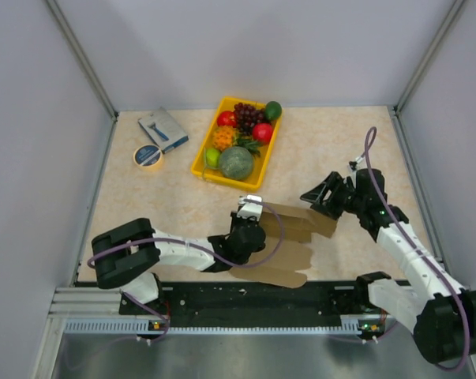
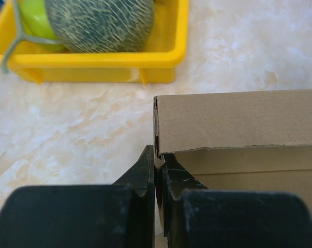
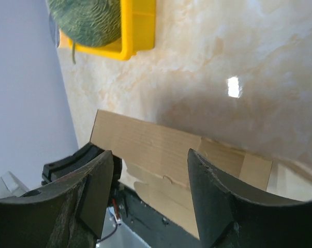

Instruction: Fold the paper box

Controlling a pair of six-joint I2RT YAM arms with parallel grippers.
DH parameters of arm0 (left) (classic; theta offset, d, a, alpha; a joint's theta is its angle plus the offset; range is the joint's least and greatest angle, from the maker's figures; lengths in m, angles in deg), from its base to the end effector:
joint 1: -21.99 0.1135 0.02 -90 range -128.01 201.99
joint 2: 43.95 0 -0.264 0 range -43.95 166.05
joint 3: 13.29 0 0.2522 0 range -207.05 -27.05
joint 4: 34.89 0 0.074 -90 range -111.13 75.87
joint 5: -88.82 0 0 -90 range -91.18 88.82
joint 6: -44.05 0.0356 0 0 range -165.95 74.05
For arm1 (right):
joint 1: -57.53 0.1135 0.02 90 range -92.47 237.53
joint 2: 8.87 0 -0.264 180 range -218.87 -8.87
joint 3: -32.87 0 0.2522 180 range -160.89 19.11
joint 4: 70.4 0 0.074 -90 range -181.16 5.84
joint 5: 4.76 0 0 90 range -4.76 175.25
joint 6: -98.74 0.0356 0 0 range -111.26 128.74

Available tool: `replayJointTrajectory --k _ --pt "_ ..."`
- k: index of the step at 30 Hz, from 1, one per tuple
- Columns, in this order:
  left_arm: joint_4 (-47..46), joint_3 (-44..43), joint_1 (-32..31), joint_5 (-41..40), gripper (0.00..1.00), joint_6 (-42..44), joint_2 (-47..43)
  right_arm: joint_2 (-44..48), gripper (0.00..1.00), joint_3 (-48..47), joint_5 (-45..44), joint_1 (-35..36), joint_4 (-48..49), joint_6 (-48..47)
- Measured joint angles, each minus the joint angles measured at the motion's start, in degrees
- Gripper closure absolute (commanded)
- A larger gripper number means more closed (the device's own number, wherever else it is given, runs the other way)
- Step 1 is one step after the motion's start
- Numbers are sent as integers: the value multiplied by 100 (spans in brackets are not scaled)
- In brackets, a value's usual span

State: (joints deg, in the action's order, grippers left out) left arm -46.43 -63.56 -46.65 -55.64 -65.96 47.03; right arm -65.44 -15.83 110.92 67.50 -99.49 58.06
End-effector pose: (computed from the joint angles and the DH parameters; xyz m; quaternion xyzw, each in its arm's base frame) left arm 0.1357 -0.2673 0.1668 0.1046 0.7942 -0.0322 0.5977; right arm 0.2033 0.0514 0.2355 0.2003 0.8549 0.3882 0.2800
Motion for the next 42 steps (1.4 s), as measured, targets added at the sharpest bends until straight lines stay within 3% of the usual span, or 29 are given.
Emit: replayJointTrajectory --k 9,18,24,32,40,42 --pt "-1478 824 -68 -861 100 737 -911 1161 41 -203 -24 492 -990 46" --pt "-3202 1423 -68 -929 100 2004 -1827 957 39 -1126 151 564 -1235 -184" --pt "-4002 1438 -68 -927 100 3034 -1838 782 37 -1996 -160 1300 -1438 -354" --pt "-4413 1438 -68 -927 100 3733 -1867 330 46 -2129 -446 1816 -1329 -66" --pt "-4415 1438 -72 -927 100 3794 -2124 79 50 -1941 -389 1967 -549 490" --pt "-4402 1438 -72 -922 100 3779 -2166 55 56 -1829 -337 1971 -334 612"
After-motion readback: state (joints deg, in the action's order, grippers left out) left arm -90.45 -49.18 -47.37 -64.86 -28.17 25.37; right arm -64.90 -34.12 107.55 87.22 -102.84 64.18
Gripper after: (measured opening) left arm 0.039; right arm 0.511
